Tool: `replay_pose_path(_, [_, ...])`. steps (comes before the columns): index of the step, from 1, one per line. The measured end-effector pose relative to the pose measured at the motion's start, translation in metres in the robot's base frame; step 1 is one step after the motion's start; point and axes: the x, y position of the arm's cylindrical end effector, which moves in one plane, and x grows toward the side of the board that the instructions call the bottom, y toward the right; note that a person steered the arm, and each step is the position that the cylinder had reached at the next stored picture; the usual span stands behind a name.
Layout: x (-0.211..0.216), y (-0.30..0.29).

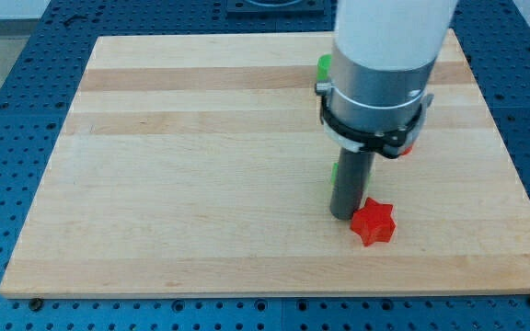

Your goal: Move red star towards bottom of red circle

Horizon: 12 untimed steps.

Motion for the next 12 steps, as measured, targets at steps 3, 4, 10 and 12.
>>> replay_pose_path(3, [0.037,-0.012])
replay_pose_path(4, [0.048,0.004])
replay_pose_path(10, [0.005,0.047])
replay_pose_path(12, [-0.009,0.062])
